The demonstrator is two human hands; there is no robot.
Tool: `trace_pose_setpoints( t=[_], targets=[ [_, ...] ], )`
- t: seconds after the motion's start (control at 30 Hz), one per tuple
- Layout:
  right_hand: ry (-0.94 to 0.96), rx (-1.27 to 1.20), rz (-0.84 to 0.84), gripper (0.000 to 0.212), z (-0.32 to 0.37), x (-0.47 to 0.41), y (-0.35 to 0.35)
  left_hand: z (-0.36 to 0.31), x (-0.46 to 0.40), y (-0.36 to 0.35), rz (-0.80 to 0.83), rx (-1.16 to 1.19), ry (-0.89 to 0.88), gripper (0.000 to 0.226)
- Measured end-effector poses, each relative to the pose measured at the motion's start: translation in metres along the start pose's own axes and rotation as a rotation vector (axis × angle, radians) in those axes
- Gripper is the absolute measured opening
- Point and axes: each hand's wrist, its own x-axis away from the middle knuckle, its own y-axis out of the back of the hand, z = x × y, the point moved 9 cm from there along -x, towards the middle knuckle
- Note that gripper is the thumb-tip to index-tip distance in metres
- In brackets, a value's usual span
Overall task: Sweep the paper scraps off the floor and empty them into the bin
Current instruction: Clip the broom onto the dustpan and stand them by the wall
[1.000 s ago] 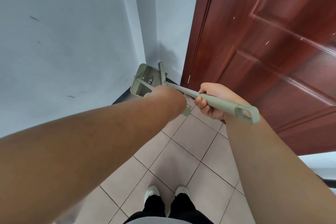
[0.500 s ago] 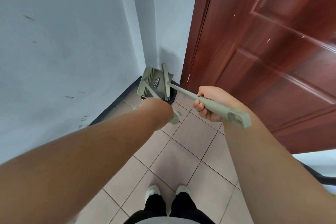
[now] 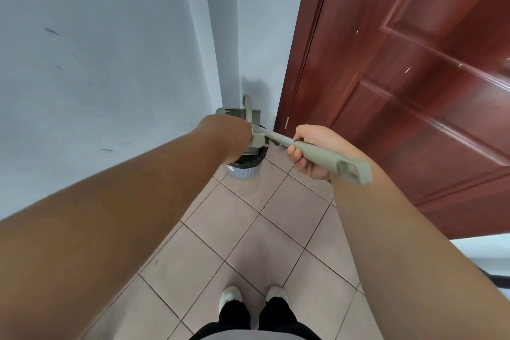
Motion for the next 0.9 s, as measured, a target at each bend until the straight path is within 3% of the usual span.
trace_pose_setpoints(
  t=[0.27,0.73,0.9],
  targets=[
    [0.021,-0.055,0.067,0.02,0.026,0.001,-0.049,0.057,-0.006,0.03,-0.241,0.136,0.087,0.017],
    [0.285,-0.029,0.08,0.036,0.117,0.022,-0.124,0.128,0.017,0.053,-0.394,0.138,0.166,0.02],
    [0.345,0.023,0.089,0.029,0.147,0.035,-0.147,0.148,0.021,0.074,-0.437,0.109,0.157,0.021]
  ],
)
